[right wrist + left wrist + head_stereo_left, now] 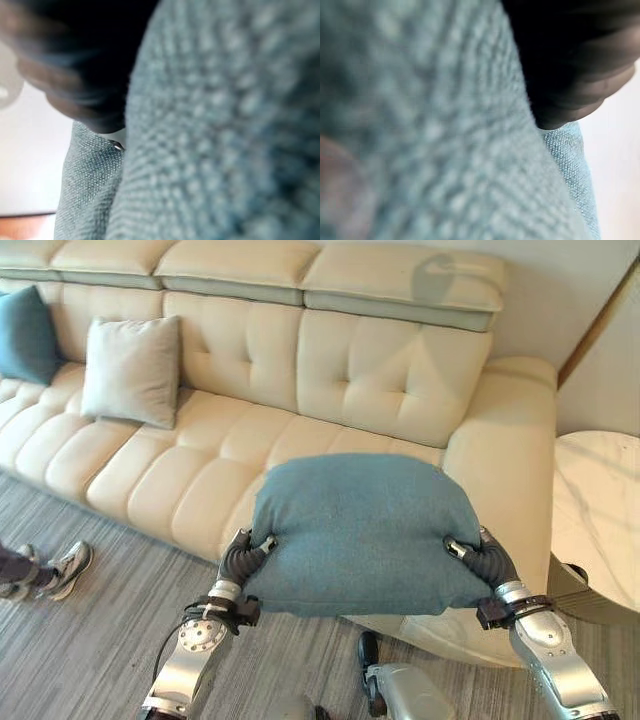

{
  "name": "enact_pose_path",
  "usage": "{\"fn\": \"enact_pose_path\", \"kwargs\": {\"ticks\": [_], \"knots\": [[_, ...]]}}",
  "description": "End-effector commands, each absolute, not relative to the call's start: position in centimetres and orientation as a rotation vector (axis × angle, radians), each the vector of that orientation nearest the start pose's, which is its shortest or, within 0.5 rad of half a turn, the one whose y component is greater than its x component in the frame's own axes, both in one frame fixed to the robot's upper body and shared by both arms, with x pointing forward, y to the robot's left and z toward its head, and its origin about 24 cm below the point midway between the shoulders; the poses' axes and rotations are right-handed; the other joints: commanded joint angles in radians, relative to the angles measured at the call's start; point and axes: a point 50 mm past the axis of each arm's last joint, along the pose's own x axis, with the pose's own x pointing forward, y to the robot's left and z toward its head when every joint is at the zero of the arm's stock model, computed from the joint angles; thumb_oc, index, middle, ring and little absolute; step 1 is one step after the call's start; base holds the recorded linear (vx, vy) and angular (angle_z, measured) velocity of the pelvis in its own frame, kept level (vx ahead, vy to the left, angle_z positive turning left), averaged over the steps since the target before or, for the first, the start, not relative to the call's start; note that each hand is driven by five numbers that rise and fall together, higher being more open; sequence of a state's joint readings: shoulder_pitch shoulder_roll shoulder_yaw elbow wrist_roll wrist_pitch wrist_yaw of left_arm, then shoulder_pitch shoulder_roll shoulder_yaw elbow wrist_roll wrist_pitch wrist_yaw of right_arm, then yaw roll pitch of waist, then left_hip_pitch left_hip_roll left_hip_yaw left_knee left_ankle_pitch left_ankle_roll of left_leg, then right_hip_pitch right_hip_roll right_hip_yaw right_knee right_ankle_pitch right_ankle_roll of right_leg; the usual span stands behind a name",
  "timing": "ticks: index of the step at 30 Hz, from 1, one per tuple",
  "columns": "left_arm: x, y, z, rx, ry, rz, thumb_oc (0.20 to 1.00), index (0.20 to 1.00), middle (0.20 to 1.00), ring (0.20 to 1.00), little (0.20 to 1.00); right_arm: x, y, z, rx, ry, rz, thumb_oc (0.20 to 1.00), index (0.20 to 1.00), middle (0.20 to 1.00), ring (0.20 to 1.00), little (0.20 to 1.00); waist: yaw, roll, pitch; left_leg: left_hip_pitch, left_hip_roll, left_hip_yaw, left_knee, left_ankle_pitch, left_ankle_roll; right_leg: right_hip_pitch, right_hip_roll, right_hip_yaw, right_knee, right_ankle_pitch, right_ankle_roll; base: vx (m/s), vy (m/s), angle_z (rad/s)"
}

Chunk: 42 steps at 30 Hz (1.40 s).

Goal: Pick up all the scattered cushions and arrange them neatly on the sofa.

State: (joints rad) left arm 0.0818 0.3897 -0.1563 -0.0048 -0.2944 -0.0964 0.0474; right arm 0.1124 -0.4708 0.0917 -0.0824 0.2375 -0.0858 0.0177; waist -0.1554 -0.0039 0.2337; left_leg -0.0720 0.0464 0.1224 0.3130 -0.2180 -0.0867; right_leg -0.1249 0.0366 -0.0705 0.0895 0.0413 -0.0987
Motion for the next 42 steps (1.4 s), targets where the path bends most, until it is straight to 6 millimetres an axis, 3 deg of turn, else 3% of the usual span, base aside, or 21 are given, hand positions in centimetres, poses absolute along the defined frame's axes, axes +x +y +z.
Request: {"fn": "enact_pose_path", "kwargs": {"ticks": [1, 2, 3, 7, 9, 15, 17, 19, 20, 21, 24, 25, 27, 29, 30, 36, 38, 40, 41, 42], "knots": [[24.2, 18.5, 7.9, 0.082, -0.209, -0.122, 0.200, 0.200, 0.200, 0.200, 0.200, 23.9, -20.9, 9.9, -0.195, -0.271, 0.097, 0.200, 0.200, 0.200, 0.200, 0.200, 0.013, -0.045, -0.044, -0.020, 0.018, -0.001, -0.110, 0.121, 0.023, 0.048, -0.094, 0.042, -0.038, -0.079, 0.167, 0.23, 0.127, -0.31], [24.3, 18.5, 8.0, 0.081, -0.214, -0.118, 0.200, 0.200, 0.200, 0.200, 0.200, 24.0, -21.2, 9.9, -0.227, -0.268, 0.080, 0.200, 0.200, 0.200, 0.200, 0.200, 0.024, -0.045, -0.039, -0.069, 0.047, -0.042, -0.156, 0.184, 0.003, 0.073, -0.091, 0.075, -0.037, -0.093, 0.165, 0.25, 0.171, -0.47], [24.2, 18.6, 8.0, 0.084, -0.214, -0.110, 0.200, 0.200, 0.200, 0.200, 0.200, 24.0, -21.2, 9.9, -0.243, -0.264, 0.079, 0.200, 0.200, 0.200, 0.200, 0.200, 0.030, -0.044, -0.036, -0.082, 0.059, -0.069, -0.176, 0.210, -0.007, 0.084, -0.093, 0.095, -0.032, -0.103, 0.166, 0.26, 0.172, -0.34], [24.1, 18.5, 7.8, 0.079, -0.208, -0.106, 0.200, 0.200, 0.200, 0.200, 0.200, 24.1, -21.1, 9.6, -0.289, -0.248, 0.089, 0.200, 0.200, 0.200, 0.200, 0.200, 0.046, -0.035, -0.039, -0.069, 0.060, -0.139, -0.220, 0.218, -0.020, 0.094, -0.093, 0.151, -0.007, -0.122, 0.171, 0.22, 0.229, -0.71], [24.1, 18.3, 7.7, 0.074, -0.205, -0.122, 0.200, 0.200, 0.200, 0.200, 0.200, 24.1, -21.2, 9.3, -0.323, -0.231, 0.101, 0.200, 0.200, 0.200, 0.200, 0.200, 0.040, -0.027, -0.050, -0.043, 0.062, -0.110, -0.230, 0.208, -0.021, 0.102, -0.111, 0.172, -0.003, -0.126, 0.184, 0.23, 0.293, -0.83], [24.4, 19.4, 8.4, 0.141, -0.222, -0.107, 0.200, 0.200, 0.200, 0.200, 0.200, 24.7, -19.7, 9.4, -0.286, -0.245, 0.129, 0.200, 0.200, 0.200, 0.200, 0.200, 0.056, -0.039, -0.046, -0.025, 0.011, -0.012, -0.200, 0.144, 0.041, 0.064, -0.175, 0.254, 0.004, -0.088, 0.242, 0.10, 0.297, -0.67], [24.3, 20.3, 8.5, 0.162, -0.223, -0.065, 0.200, 0.200, 0.200, 0.200, 0.200, 25.2, -18.2, 9.8, -0.229, -0.278, 0.168, 0.200, 0.200, 0.200, 0.200, 0.200, 0.068, -0.040, -0.036, -0.010, -0.003, 0.048, -0.208, 0.127, 0.065, 0.011, -0.188, 0.242, 0.048, -0.054, 0.266, 0.02, 0.297, -0.69], [24.3, 20.7, 8.5, 0.166, -0.225, -0.044, 0.200, 0.200, 0.200, 0.200, 0.200, 25.4, -17.6, 10.0, -0.212, -0.294, 0.182, 0.200, 0.200, 0.200, 0.200, 0.200, 0.078, -0.042, -0.028, 0.000, -0.006, 0.072, -0.214, 0.124, 0.073, -0.006, -0.192, 0.227, 0.068, -0.043, 0.270, 0.01, 0.141, -0.91], [24.1, 21.1, 8.3, 0.161, -0.216, -0.019, 0.200, 0.200, 0.200, 0.200, 0.200, 25.6, -16.7, 10.5, -0.179, -0.325, 0.208, 0.200, 0.200, 0.200, 0.200, 0.200, 0.088, -0.037, -0.019, 0.018, -0.013, 0.097, -0.231, 0.119, 0.078, -0.035, -0.193, 0.164, 0.089, -0.034, 0.269, 0.01, 0.093, -0.57], [24.1, 21.2, 8.3, 0.161, -0.216, -0.018, 0.200, 0.200, 0.200, 0.200, 0.200, 25.6, -16.6, 10.5, -0.179, -0.325, 0.208, 0.200, 0.200, 0.200, 0.200, 0.200, 0.088, -0.037, -0.019, 0.018, -0.013, 0.097, -0.232, 0.119, 0.078, -0.035, -0.193, 0.163, 0.090, -0.034, 0.269, 0.03, 0.126, -0.42], [24.2, 21.0, 8.2, 0.140, -0.219, -0.004, 0.200, 0.200, 0.200, 0.200, 0.200, 25.8, -16.1, 11.3, -0.157, -0.367, 0.223, 0.200, 0.200, 0.200, 0.200, 0.200, 0.082, -0.030, -0.008, 0.044, -0.045, 0.089, -0.252, 0.114, 0.088, -0.079, -0.122, 0.144, 0.071, -0.037, 0.250, 0.05, 0.085, -0.19], [24.6, 21.1, 8.5, 0.145, -0.234, 0.009, 0.200, 0.200, 0.200, 0.200, 0.200, 26.3, -15.6, 12.0, -0.141, -0.394, 0.231, 0.200, 0.200, 0.200, 0.200, 0.200, 0.080, -0.028, 0.012, 0.049, -0.068, 0.082, -0.257, 0.102, 0.096, -0.138, -0.088, 0.089, 0.060, -0.030, 0.228, 0.03, 0.058, 0.00], [24.8, 21.2, 9.0, 0.155, -0.257, 0.016, 0.200, 0.200, 0.200, 0.200, 0.200, 26.4, -15.2, 12.4, -0.129, -0.412, 0.238, 0.200, 0.200, 0.200, 0.200, 0.200, 0.087, -0.024, 0.017, 0.043, -0.067, 0.080, -0.252, 0.097, 0.097, -0.148, -0.108, 0.067, 0.053, -0.030, 0.234, 0.03, -0.019, 0.06], [25.6, 20.6, 9.9, 0.126, -0.309, 0.027, 0.200, 0.200, 0.200, 0.200, 0.200, 26.8, -14.8, 13.6, -0.141, -0.480, 0.224, 0.200, 0.200, 0.200, 0.200, 0.200, 0.095, -0.026, 0.026, 0.009, -0.085, 0.060, -0.222, 0.089, 0.098, -0.142, -0.101, 0.094, 0.036, -0.021, 0.214, 0.00, -0.063, 0.38], [26.0, 20.3, 10.7, 0.116, -0.354, 0.032, 0.200, 0.200, 0.200, 0.200, 0.200, 27.5, -14.2, 14.9, -0.144, -0.537, 0.209, 0.200, 0.200, 0.200, 0.200, 0.200, 0.109, -0.018, 0.024, -0.026, -0.089, 0.071, -0.219, 0.091, 0.094, -0.153, -0.124, 0.056, 0.021, -0.013, 0.212, -0.08, -0.045, 0.34], [28.5, 18.8, 13.5, 0.089, -0.479, 0.053, 0.200, 0.200, 0.200, 0.200, 0.200, 29.3, -11.8, 18.4, -0.118, -0.680, 0.189, 0.200, 0.200, 0.200, 0.200, 0.200, 0.121, 0.008, 0.018, -0.134, -0.088, 0.063, -0.209, 0.117, 0.088, -0.243, -0.128, 0.060, 0.033, 0.001, 0.207, -0.06, -0.045, 0.09], [30.0, 18.6, 15.4, 0.112, -0.548, 0.083, 0.200, 0.200, 0.200, 0.200, 0.200, 30.3, -10.9, 21.0, -0.133, -0.771, 0.159, 0.200, 0.200, 0.200, 0.200, 0.200, 0.135, 0.020, 0.025, -0.167, -0.086, 0.055, -0.206, 0.123, 0.085, -0.275, -0.129, 0.054, 0.048, -0.009, 0.205, -0.03, -0.038, 0.09], [32.5, 18.0, 19.1, 0.124, -0.653, 0.132, 0.200, 0.200, 0.200, 0.200, 0.200, 31.9, -9.7, 25.5, -0.150, -0.897, 0.078, 0.200, 0.200, 0.200, 0.200, 0.200, 0.149, 0.031, 0.045, -0.210, -0.087, 0.043, -0.206, 0.141, 0.077, -0.311, -0.130, 0.051, 0.058, -0.008, 0.208, -0.05, -0.041, 0.06], [32.6, 18.0, 19.2, 0.124, -0.658, 0.132, 0.200, 0.200, 0.200, 0.200, 0.200, 32.0, -9.7, 25.6, -0.149, -0.901, 0.077, 0.200, 0.200, 0.200, 0.200, 0.200, 0.150, 0.029, 0.047, -0.214, -0.088, 0.044, -0.206, 0.146, 0.077, -0.315, -0.132, 0.052, 0.056, -0.003, 0.207, -0.02, -0.037, 0.14], [34.3, 17.1, 22.1, 0.108, -0.717, 0.162, 0.200, 0.200, 0.200, 0.200, 0.200, 33.0, -8.8, 28.7, -0.142, -0.962, -0.001, 0.200, 0.200, 0.200, 0.200, 0.200, 0.158, 0.037, 0.059, -0.228, -0.088, 0.036, -0.207, 0.150, 0.073, -0.324, -0.131, 0.050, 0.059, -0.006, 0.210, -0.01, -0.024, 0.16]]}}
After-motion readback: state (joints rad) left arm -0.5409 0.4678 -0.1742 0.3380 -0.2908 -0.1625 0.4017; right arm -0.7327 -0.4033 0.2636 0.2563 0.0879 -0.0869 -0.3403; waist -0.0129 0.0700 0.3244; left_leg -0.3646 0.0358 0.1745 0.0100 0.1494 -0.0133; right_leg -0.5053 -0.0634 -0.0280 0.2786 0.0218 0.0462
